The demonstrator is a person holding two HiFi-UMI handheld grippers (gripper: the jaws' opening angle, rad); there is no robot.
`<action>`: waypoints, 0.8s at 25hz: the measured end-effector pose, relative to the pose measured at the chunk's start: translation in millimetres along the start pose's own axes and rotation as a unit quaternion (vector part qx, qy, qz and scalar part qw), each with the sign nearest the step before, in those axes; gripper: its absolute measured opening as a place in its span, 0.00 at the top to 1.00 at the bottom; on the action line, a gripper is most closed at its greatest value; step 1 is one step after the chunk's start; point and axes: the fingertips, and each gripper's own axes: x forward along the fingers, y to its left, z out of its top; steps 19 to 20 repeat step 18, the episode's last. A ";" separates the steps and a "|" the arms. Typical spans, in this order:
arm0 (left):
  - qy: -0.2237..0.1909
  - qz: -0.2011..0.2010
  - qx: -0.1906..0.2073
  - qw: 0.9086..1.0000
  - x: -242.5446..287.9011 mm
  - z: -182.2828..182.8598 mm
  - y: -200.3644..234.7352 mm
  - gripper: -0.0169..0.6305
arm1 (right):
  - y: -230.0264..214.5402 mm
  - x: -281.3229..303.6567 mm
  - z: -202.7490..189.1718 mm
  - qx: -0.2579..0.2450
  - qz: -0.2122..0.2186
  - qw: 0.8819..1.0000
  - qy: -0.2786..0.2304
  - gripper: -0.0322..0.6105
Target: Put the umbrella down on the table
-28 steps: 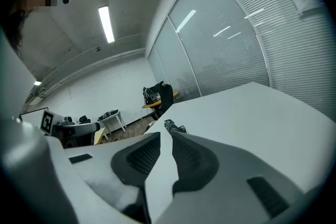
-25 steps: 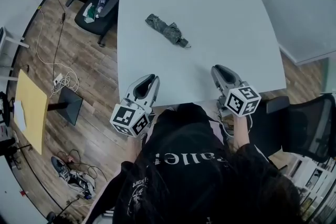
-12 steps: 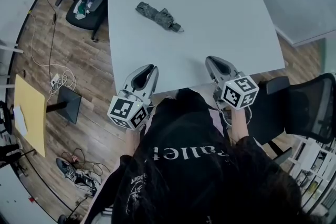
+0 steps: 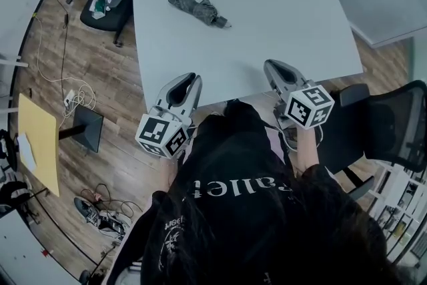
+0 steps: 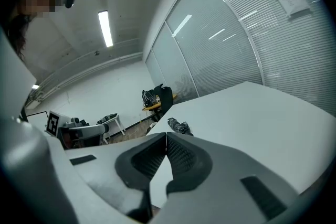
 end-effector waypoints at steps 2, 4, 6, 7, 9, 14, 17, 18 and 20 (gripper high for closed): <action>0.000 0.001 0.000 1.000 -1.7 -0.6 -0.5 0.87 | -1.4 -2.3 1.5 -0.001 -0.003 1.000 -0.002 0.92; 0.000 0.002 -0.001 1.000 -4.2 -0.8 -0.9 0.87 | -1.9 -4.9 3.0 -0.005 -0.007 1.000 -0.002 0.92; -0.001 0.003 -0.003 1.000 -7.6 -1.3 -1.6 0.87 | -0.8 -7.9 4.2 -0.009 -0.010 1.000 -0.002 0.92; -0.001 0.004 -0.003 1.000 -9.2 -1.7 -1.7 0.87 | 0.0 -9.2 4.7 -0.010 -0.011 1.000 -0.003 0.92; -0.001 0.006 -0.003 1.000 -11.3 -3.3 -1.2 0.87 | 1.1 -10.3 5.8 -0.011 -0.010 1.000 -0.005 0.92; 0.000 0.008 -0.004 1.000 -14.7 -10.4 -0.1 0.87 | 2.7 -10.7 4.4 -0.014 -0.010 1.000 -0.006 0.92; -0.002 0.011 -0.005 1.000 -18.9 -11.8 0.2 0.87 | 6.3 -12.7 5.6 -0.016 -0.009 1.000 -0.005 0.92; -0.003 0.012 -0.006 1.000 -20.3 -12.0 0.4 0.87 | 7.6 -13.4 6.3 -0.017 -0.008 1.000 -0.005 0.92; -0.003 0.012 -0.006 1.000 -20.3 -12.0 0.4 0.87 | 7.6 -13.4 6.3 -0.017 -0.008 1.000 -0.005 0.92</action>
